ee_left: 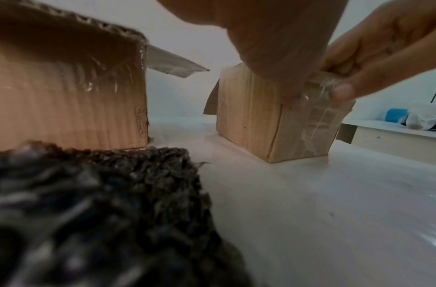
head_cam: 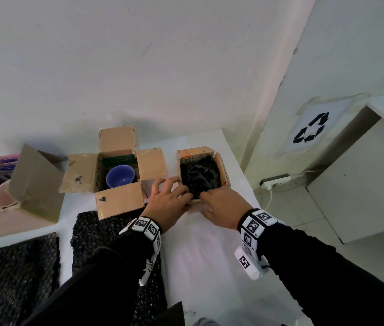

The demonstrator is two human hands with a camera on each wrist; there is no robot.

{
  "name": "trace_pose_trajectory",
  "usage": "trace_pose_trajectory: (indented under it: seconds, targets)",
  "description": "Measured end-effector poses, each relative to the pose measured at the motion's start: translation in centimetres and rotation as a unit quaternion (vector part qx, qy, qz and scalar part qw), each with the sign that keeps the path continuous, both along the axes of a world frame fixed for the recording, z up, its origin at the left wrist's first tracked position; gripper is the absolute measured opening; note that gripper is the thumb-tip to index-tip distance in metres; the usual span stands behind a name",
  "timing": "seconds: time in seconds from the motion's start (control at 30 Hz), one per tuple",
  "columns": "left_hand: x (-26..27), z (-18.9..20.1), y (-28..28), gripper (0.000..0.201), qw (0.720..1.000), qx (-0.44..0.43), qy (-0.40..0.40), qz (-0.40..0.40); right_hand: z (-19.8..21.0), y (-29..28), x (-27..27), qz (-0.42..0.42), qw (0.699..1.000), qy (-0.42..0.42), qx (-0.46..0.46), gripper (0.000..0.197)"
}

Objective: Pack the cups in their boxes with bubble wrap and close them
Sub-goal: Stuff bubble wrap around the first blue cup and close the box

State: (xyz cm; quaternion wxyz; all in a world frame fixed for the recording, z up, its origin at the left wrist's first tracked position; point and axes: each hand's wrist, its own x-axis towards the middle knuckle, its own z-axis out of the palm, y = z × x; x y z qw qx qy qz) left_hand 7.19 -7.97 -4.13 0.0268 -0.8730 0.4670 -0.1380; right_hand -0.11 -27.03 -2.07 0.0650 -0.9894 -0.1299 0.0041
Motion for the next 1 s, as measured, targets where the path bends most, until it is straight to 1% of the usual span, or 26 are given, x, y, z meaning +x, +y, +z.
trace_pose_trajectory:
  seconds: [0.03, 0.1, 0.13, 0.2, 0.23, 0.27, 0.33, 0.37, 0.43, 0.53, 0.6, 0.67, 0.73, 0.87, 1.0]
  targets:
    - [0.1, 0.0, 0.0, 0.021, 1.0, 0.006, 0.002, 0.004, 0.1, -0.5, 0.2, -0.002, 0.998, -0.048, -0.027, 0.03]
    - [0.2, 0.2, -0.2, 0.018, 1.0, 0.022, 0.007, 0.012, 0.2, -1.5, 0.4, -0.044, 0.991, -0.112, -0.059, 0.035]
    - [0.2, 0.3, -0.4, 0.017, 0.999, 0.028, 0.009, 0.014, 0.0, -1.8, 0.5, -0.054, 0.99, -0.119, -0.06, 0.035]
    - [0.3, 0.5, -0.4, 0.015, 1.0, 0.024, 0.013, 0.012, -0.6, -1.8, 0.5, -0.034, 0.992, -0.104, -0.058, 0.032]
    - [0.5, 0.7, -0.4, 0.018, 1.0, 0.014, 0.023, 0.011, -0.7, -1.8, 0.7, -0.024, 0.993, -0.096, -0.056, 0.031]
    - [0.8, 0.9, -0.4, 0.024, 0.999, 0.0, 0.039, 0.011, -0.5, -1.7, 1.0, -0.029, 0.995, -0.084, -0.048, 0.03]
    - [1.6, 1.3, -0.5, 0.038, 0.997, -0.027, 0.066, 0.008, 0.3, -1.7, 2.0, -0.065, 0.995, -0.08, 0.0, 0.025]
    - [1.9, 1.5, -0.7, 0.042, 0.997, -0.033, 0.071, 0.004, 0.7, -1.8, 2.7, -0.084, 0.992, -0.083, 0.032, 0.02]
    - [2.5, 1.7, -1.0, 0.05, 0.996, -0.037, 0.081, 0.01, 1.3, -2.2, 4.4, -0.122, 0.987, -0.086, 0.051, 0.013]
    - [2.7, 1.7, -1.1, 0.072, 0.993, -0.029, 0.099, 0.055, 1.2, -2.5, 6.6, -0.155, 0.988, -0.028, -0.005, 0.028]
    - [2.7, 1.5, -1.0, 0.078, 0.993, -0.015, 0.099, 0.065, 1.1, -2.2, 7.5, -0.152, 0.987, -0.003, -0.044, 0.036]
    - [2.8, 1.4, -1.0, 0.078, 0.993, -0.009, 0.098, 0.065, 1.0, -1.9, 8.2, -0.15, 0.986, -0.007, -0.067, 0.04]
    - [2.8, 1.2, -1.1, 0.078, 0.993, -0.015, 0.099, 0.064, 1.1, -1.7, 8.6, -0.155, 0.984, -0.01, -0.082, 0.039]
    - [2.7, 0.7, -1.3, 0.078, 0.993, -0.029, 0.1, 0.062, 0.6, -1.8, 8.7, -0.155, 0.98, 0.014, -0.121, 0.026]
    - [3.0, 0.6, -1.4, 0.079, 0.992, -0.028, 0.105, 0.064, 0.2, -1.4, 9.2, -0.155, 0.976, 0.019, -0.149, 0.027]
